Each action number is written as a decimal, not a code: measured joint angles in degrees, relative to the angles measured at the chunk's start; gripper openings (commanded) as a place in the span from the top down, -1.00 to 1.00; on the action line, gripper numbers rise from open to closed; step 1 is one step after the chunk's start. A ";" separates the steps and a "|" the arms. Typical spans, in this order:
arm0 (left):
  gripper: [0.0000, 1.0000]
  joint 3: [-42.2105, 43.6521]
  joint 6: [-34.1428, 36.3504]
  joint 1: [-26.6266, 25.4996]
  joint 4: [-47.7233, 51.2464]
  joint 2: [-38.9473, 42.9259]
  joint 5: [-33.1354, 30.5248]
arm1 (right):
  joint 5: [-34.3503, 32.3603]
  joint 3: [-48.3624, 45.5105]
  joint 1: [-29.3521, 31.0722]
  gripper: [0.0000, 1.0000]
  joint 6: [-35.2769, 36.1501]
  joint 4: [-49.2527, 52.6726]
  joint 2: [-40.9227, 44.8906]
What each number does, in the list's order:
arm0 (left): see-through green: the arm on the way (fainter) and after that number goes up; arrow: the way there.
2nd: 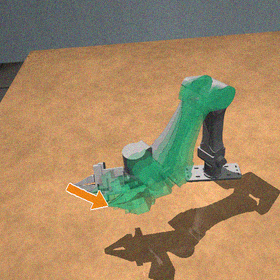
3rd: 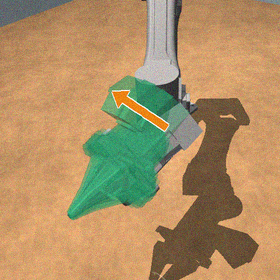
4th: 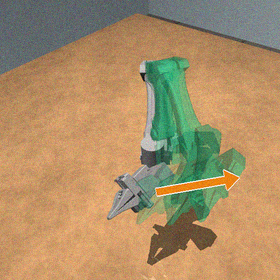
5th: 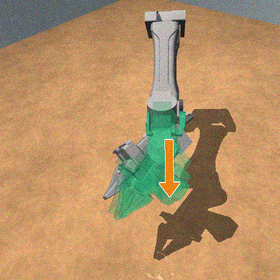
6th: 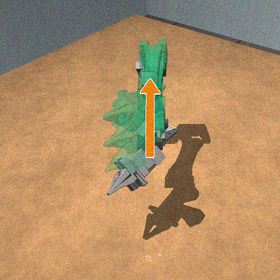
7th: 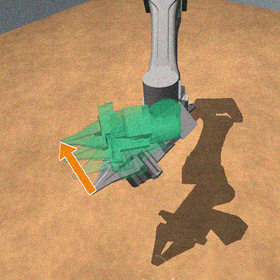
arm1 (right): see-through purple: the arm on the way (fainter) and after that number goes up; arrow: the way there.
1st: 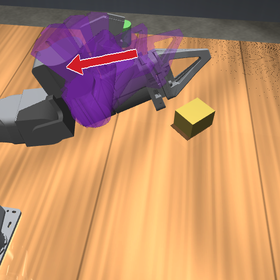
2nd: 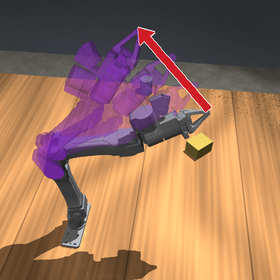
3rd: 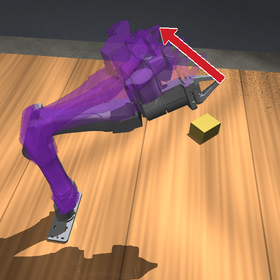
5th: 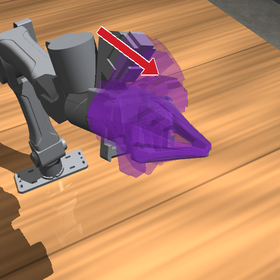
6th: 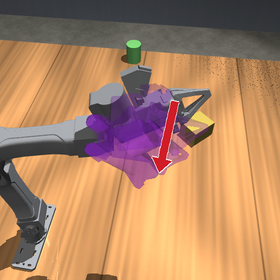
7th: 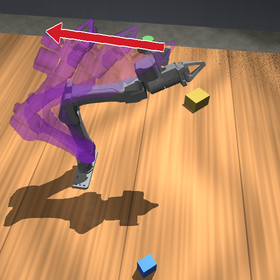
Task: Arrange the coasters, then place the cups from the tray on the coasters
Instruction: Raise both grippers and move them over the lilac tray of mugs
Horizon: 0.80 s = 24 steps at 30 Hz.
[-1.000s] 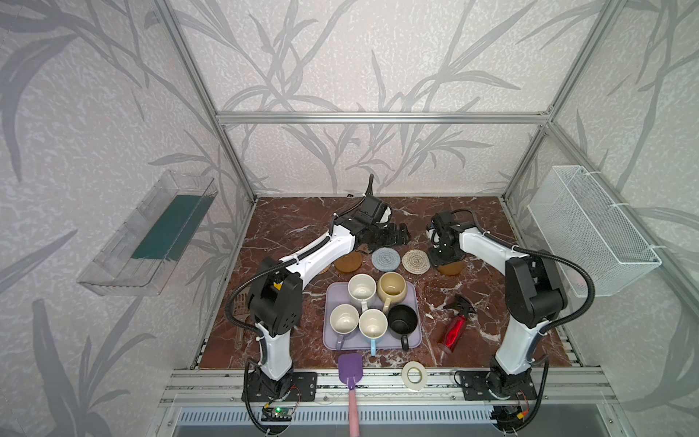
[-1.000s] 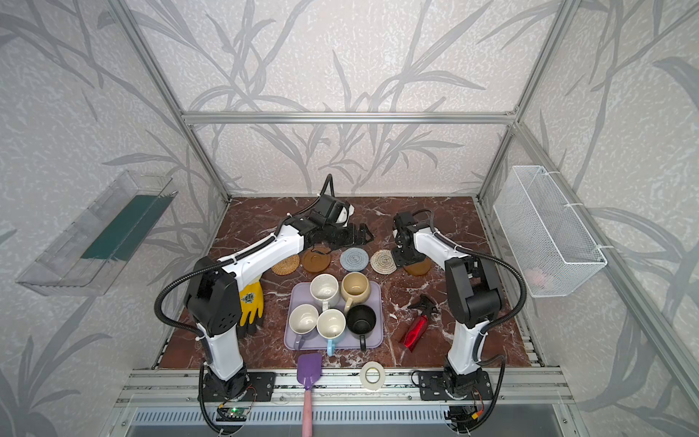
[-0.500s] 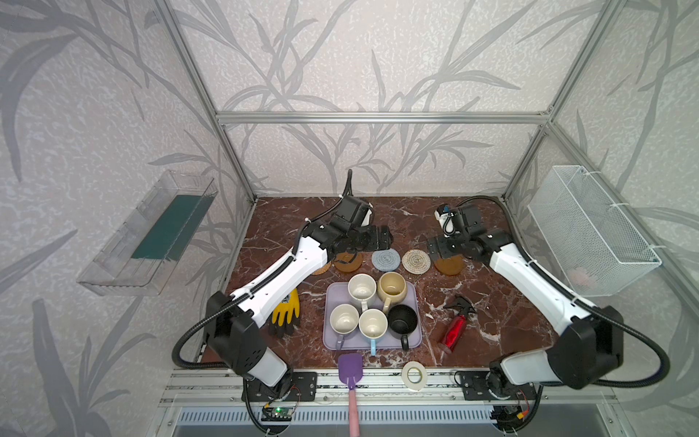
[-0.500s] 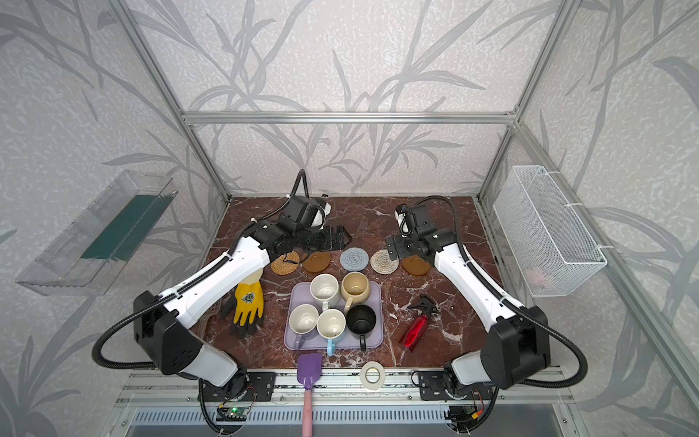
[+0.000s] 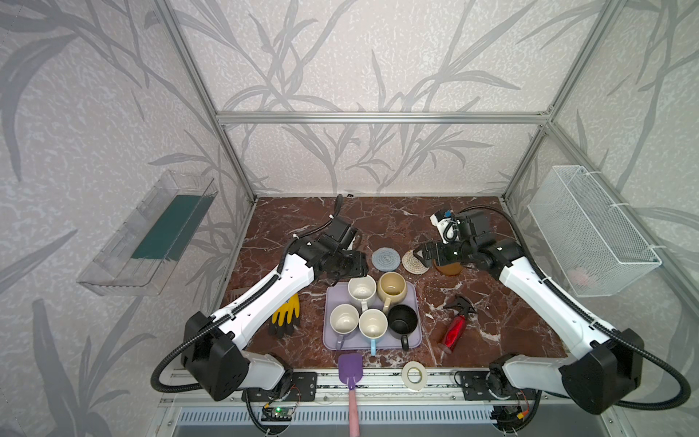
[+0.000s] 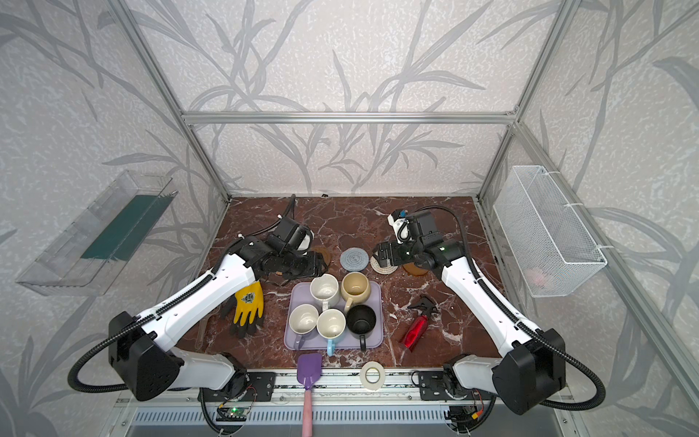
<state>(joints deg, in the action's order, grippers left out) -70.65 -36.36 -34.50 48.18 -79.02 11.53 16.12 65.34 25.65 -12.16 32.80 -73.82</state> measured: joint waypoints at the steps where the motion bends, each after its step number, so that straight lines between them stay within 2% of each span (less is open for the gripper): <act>1: -0.15 0.81 -0.42 -0.09 0.26 0.52 -0.11 | -0.11 -0.15 1.29 -0.98 -0.13 0.26 0.24; 6: -0.08 6.05 -3.67 -1.57 0.66 3.74 -0.50 | -1.62 -0.98 7.41 -0.98 -0.39 2.21 2.05; 12: 0.02 8.09 -6.51 -4.74 0.48 4.39 -0.63 | -3.08 -1.62 8.76 -0.98 -1.31 3.08 3.10; 18: 0.11 8.26 -8.41 -7.54 -0.28 4.17 -1.03 | -4.11 -2.93 13.40 -0.98 -1.77 3.10 3.45; 24: 0.14 8.26 -9.97 -9.57 -0.35 3.04 -1.22 | -4.68 -5.29 14.51 -0.98 -3.30 3.30 4.76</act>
<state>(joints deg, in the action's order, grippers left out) -62.39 -46.33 -44.07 47.83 -75.99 10.31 11.44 60.05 40.16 -15.46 36.10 -69.06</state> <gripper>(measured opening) 0.435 0.991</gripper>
